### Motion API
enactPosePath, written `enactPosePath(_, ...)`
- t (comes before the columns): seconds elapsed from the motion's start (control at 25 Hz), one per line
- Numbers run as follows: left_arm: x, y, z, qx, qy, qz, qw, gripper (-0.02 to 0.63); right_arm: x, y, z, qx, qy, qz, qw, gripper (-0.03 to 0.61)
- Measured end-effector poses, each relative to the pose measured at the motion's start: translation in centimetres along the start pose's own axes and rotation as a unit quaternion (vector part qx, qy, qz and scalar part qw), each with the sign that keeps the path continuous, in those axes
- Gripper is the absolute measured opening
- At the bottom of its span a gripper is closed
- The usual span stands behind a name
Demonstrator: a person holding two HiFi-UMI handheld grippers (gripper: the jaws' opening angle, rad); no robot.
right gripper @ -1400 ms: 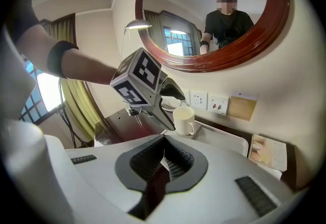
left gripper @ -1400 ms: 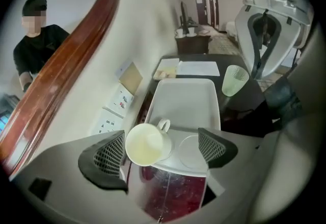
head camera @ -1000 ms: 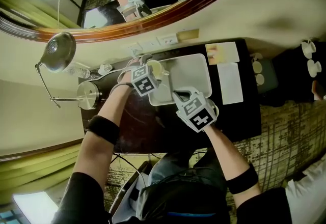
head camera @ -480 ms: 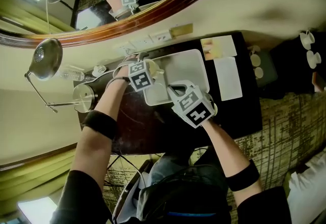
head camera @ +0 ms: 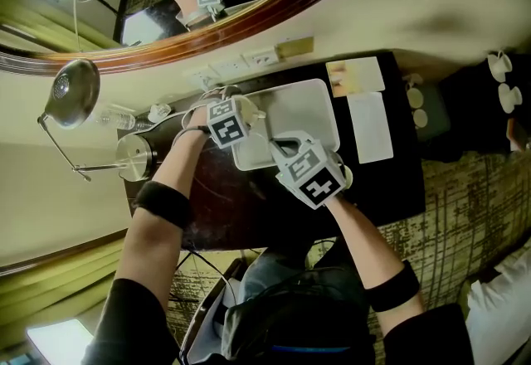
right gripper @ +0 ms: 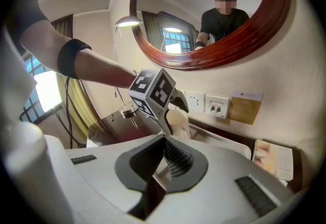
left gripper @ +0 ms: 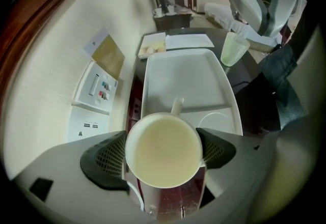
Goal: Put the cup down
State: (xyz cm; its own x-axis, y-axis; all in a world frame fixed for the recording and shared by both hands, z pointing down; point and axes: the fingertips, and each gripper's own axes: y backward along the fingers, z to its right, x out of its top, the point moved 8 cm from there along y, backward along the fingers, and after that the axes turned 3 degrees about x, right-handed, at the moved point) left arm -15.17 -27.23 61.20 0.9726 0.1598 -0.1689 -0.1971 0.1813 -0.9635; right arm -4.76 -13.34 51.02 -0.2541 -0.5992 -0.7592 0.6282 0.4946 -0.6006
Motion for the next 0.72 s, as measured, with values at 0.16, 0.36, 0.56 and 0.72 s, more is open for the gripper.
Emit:
enactPosePath(0.16,-0.1,0.5,0.3,0.004,0.019,-0.002,0.9998,0.425,-0.1,0.2,-0.3,0.002,0.002,0.001,1.0,0.0)
enactPosePath(0.36,0.5,2.1,1.1,0.008,0.063,0.007,0.998,0.425,-0.4,1.1,-0.6,0.006,0.006,-0.003,1.0,0.0)
enactPosePath(0.56,1.4,5.0,3.0,0.009,0.124,0.014,0.9922,0.425,-0.5,2.7,-1.2,0.009,0.013,-0.01,1.0,0.0)
enactPosePath(0.72,2.5,7.4,5.2,0.012,0.171,0.019,0.9849,0.425,-0.5,4.1,-1.6,0.013,0.024,-0.018,0.999,0.0)
